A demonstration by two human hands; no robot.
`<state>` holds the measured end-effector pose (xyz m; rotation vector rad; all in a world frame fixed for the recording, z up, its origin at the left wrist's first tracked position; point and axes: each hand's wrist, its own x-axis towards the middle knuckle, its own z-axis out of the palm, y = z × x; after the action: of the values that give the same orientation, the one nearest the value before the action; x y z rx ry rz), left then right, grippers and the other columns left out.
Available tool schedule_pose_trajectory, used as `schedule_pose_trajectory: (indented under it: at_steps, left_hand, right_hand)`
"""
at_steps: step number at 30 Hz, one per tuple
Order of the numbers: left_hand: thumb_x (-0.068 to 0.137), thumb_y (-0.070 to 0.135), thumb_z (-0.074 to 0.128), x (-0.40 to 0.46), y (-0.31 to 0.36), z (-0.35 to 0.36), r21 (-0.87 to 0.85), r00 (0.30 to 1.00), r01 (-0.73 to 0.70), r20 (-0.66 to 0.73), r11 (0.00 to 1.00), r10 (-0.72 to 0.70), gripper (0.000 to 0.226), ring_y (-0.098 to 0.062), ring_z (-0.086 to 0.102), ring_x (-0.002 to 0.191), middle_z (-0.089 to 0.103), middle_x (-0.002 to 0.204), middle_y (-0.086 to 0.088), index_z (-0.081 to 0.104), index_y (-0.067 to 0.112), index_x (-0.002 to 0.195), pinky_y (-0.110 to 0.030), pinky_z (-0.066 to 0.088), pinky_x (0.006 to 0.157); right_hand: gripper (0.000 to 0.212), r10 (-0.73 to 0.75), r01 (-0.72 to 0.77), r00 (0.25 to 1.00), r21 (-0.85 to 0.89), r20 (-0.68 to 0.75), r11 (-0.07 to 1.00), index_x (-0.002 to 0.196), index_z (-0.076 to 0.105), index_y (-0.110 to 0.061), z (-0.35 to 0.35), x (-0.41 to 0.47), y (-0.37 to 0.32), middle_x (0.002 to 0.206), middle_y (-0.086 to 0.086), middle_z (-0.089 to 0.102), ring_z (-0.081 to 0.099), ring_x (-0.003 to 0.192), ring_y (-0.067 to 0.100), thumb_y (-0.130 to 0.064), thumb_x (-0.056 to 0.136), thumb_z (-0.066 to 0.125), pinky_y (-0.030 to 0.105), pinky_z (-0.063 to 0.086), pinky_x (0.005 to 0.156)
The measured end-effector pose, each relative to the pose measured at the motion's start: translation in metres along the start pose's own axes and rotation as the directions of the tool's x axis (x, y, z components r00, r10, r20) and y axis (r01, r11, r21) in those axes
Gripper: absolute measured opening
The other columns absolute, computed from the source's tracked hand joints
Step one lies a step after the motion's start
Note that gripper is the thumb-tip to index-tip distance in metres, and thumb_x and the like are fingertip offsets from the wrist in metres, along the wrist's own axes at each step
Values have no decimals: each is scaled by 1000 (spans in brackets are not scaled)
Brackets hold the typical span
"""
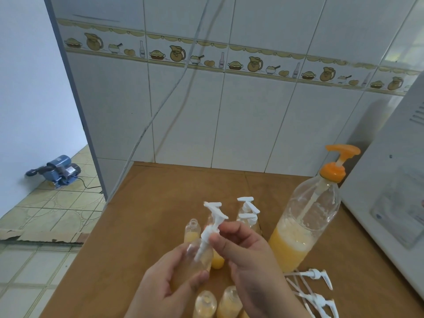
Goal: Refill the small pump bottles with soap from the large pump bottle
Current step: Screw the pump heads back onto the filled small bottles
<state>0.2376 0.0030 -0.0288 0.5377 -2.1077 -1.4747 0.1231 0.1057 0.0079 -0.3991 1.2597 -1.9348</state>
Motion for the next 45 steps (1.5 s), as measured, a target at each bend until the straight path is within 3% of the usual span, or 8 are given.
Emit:
schedule_pose_trajectory:
  at_steps: [9,13,18,25,30,35,41,45]
  left_hand:
    - [54,85,53,2,-6,-2,113,997,-38,72,993,30,65,12,56,103,59,111,35,53,60,114,-8,44,84]
    - [52,88,50,5,-6,-3,143,997,-23,74,989,12,62,15,54,102,54,111,40,51,65,109,-4,42,81]
    - [50,96,38,-1,-15,-1,278,997,-53,69,959,35,68,21,42,111,31,121,52,48,61,108,0,37,86]
    - [71,58,64,1,1,-6,6,982,77,173,997,-77,49,16,55,98,59,101,41,34,77,104,-1,39,77]
    - [66,78,46,-5,-15,4,407,977,-193,165,893,136,53,30,40,101,45,106,52,35,64,116,6,31,81]
    - [93,58,25,1,-25,11,655,894,-394,110,645,434,47,-5,48,86,67,82,12,49,20,107,-12,41,74]
    - [72,58,45,3,-21,17,700,856,-417,88,579,510,46,-1,47,87,64,88,16,49,27,105,-18,36,76]
    - [68,61,47,3,-29,11,726,869,-388,81,568,489,45,-2,47,92,63,90,14,48,30,101,-21,33,78]
  right_hand:
    - [69,15,-2,995,133,-97,991,76,62,-11,-10,6,4,70,5,62,59,64,14,-24,19,98,26,47,66]
    - [77,51,-44,998,213,-26,976,90,57,-8,-11,6,7,100,16,71,68,77,20,-21,25,97,33,44,75]
    - [69,60,-49,993,112,-100,992,83,72,-4,-8,6,18,70,10,64,63,60,17,-21,21,97,22,51,54]
    - [67,27,-28,1000,130,5,991,70,77,-3,-11,1,16,88,22,72,71,74,23,-25,10,98,24,55,59]
    - [72,-10,12,1000,-100,15,995,85,78,-17,-9,-9,18,75,4,69,64,73,15,-51,23,93,23,51,68]
    - [19,-141,104,982,-258,-128,961,64,76,-24,0,-18,19,66,0,70,63,61,4,-38,52,78,14,47,58]
    - [61,-228,191,973,-432,-35,881,74,75,-30,-5,-28,6,71,-6,68,62,66,4,-75,33,77,14,47,62]
    - [33,-487,343,873,-686,-19,642,81,71,-39,-12,-41,-31,84,-9,67,62,80,5,-60,57,79,8,43,68]
